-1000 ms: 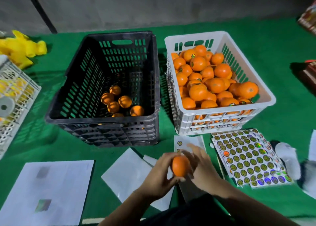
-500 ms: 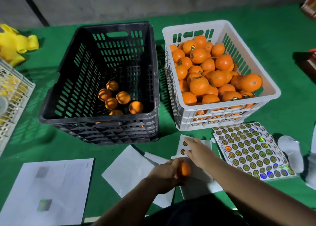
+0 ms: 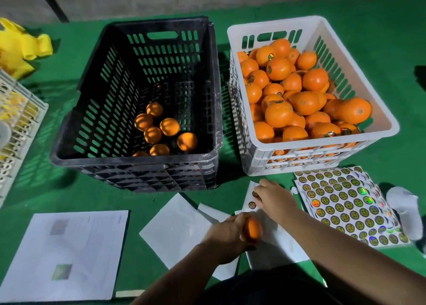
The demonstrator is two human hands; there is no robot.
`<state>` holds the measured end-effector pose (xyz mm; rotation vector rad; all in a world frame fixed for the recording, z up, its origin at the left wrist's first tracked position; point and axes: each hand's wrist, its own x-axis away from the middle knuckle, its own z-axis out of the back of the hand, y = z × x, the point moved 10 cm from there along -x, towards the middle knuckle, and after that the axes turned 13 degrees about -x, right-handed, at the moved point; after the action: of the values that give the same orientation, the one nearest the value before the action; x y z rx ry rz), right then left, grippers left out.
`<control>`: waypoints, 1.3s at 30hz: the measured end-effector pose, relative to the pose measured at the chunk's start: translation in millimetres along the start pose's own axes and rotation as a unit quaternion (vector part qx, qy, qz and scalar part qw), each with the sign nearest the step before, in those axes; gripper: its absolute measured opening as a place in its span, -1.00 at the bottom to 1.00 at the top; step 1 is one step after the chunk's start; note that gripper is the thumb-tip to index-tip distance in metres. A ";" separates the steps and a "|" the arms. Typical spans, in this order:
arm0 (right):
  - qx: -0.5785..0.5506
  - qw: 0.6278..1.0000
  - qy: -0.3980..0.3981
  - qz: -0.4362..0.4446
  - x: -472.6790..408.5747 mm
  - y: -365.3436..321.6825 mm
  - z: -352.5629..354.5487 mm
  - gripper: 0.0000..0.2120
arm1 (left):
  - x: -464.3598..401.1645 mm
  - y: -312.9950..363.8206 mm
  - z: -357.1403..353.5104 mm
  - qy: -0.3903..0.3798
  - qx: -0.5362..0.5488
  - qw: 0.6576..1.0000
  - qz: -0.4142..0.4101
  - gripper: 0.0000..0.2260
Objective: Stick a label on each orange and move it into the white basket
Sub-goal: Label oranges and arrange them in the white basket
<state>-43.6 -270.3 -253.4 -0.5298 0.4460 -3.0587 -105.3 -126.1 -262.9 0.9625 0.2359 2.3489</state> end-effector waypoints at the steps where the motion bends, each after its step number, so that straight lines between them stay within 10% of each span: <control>1: 0.002 1.000 0.002 0.004 0.9 -0.8 -1.0 -0.75 | -0.6 -1.4 -1.5 0.001 0.003 1.000 0.004 -0.23; 39: 0.044 0.999 -0.014 0.005 -12.1 -6.6 -2.9 -0.69 | -7.0 -6.1 -11.8 0.023 0.022 0.999 0.012 -0.24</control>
<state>-32.9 -262.5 -258.1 -0.5654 0.3113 -3.0402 -106.7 -124.5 -277.7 0.9376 0.2966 2.3986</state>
